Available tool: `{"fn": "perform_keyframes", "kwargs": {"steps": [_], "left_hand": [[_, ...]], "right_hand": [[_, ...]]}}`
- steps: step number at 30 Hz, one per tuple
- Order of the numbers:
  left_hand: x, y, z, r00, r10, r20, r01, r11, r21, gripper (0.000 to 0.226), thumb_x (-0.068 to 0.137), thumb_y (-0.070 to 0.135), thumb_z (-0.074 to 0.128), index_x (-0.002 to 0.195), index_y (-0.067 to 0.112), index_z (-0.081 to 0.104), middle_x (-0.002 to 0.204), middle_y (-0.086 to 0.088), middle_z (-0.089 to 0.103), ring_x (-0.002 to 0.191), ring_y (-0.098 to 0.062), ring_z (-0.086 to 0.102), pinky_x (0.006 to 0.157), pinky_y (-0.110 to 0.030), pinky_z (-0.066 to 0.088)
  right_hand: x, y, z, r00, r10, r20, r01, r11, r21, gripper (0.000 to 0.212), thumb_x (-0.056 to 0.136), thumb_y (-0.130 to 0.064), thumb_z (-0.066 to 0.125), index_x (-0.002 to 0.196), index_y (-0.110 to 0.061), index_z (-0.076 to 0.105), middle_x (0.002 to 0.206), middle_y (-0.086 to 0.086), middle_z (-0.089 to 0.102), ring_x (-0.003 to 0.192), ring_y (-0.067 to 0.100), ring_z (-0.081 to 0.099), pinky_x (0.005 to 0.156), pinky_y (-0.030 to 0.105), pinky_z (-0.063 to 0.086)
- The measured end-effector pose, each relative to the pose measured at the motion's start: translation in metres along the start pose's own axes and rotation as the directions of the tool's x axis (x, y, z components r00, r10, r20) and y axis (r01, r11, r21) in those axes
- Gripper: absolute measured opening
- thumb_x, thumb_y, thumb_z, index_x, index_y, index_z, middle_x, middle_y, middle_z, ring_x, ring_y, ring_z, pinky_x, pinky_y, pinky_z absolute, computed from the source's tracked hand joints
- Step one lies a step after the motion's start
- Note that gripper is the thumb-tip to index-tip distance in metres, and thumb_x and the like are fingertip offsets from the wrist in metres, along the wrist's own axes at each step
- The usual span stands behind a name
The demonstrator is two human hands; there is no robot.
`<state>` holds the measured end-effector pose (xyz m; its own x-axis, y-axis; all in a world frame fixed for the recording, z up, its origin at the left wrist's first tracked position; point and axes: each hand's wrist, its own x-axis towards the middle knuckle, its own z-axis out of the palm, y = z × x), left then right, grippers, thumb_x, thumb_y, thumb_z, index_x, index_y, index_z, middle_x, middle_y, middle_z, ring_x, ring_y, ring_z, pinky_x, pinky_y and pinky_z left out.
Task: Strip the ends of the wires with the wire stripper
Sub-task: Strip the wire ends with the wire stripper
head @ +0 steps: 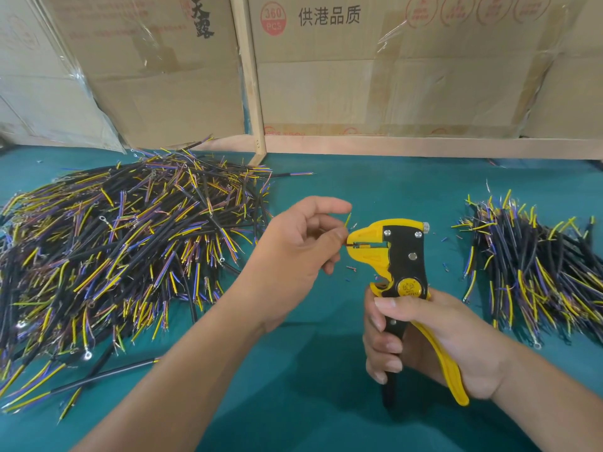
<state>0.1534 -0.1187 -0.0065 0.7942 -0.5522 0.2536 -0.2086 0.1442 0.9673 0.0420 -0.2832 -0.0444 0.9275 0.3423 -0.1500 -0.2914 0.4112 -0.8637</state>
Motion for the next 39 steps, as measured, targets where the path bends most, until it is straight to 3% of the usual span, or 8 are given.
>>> {"fn": "perform_keyframes", "kwargs": {"steps": [7,13,20,26,39], "left_hand": [[0.0016,-0.0036,0.0016,0.992,0.104,-0.078,-0.113,0.985,-0.131,0.030,0.093,-0.001,0.061,0.121,0.009,0.056,0.088,-0.007,0.057,0.066,-0.015,0.059,0.060,-0.023,0.050],[0.0027,-0.0022,-0.0027,0.995,0.020,-0.096,-0.040,0.977,-0.209,0.038,0.079,0.018,0.071,0.115,0.009,0.060,0.079,-0.001,0.066,0.067,-0.013,0.060,0.059,-0.022,0.047],[0.0042,-0.0014,-0.0027,0.991,0.046,-0.128,-0.079,0.961,-0.265,0.037,0.079,0.015,0.069,0.113,0.006,0.060,0.075,-0.003,0.066,0.061,-0.012,0.053,0.059,-0.019,0.045],[0.0022,-0.0025,0.0005,0.986,0.142,-0.085,-0.154,0.977,-0.145,0.030,0.085,0.010,0.071,0.113,0.009,0.060,0.076,0.004,0.066,0.066,-0.010,0.059,0.064,-0.020,0.050],[0.0003,-0.0022,0.0035,0.986,0.143,-0.084,-0.152,0.982,-0.115,0.028,0.078,0.013,0.072,0.104,0.008,0.062,0.073,0.000,0.069,0.063,-0.012,0.062,0.066,-0.019,0.052]], "right_hand": [[-0.0011,-0.0033,0.0014,0.999,-0.007,0.050,0.001,0.994,0.111,0.030,0.085,-0.027,0.075,0.079,-0.006,0.056,0.063,0.009,0.039,0.054,0.024,0.045,0.064,0.043,0.047],[-0.0012,-0.0014,0.0018,0.998,-0.011,0.063,0.004,0.994,0.105,0.027,0.086,-0.027,0.073,0.080,-0.006,0.057,0.064,0.009,0.039,0.055,0.024,0.046,0.065,0.043,0.048],[0.0030,0.0009,-0.0030,0.998,-0.056,0.001,0.056,0.995,0.080,0.026,0.087,-0.028,0.071,0.089,-0.006,0.058,0.075,0.013,0.046,0.069,0.031,0.050,0.077,0.049,0.050],[0.0047,0.0034,-0.0025,0.997,-0.070,-0.010,0.071,0.996,0.060,0.030,0.083,-0.028,0.077,0.092,-0.006,0.059,0.077,0.014,0.050,0.071,0.032,0.052,0.078,0.048,0.052],[0.0023,0.0007,0.0002,0.997,-0.076,0.008,0.075,0.994,0.077,0.033,0.082,-0.029,0.079,0.091,-0.006,0.057,0.075,0.014,0.047,0.069,0.031,0.051,0.075,0.048,0.051]]}}
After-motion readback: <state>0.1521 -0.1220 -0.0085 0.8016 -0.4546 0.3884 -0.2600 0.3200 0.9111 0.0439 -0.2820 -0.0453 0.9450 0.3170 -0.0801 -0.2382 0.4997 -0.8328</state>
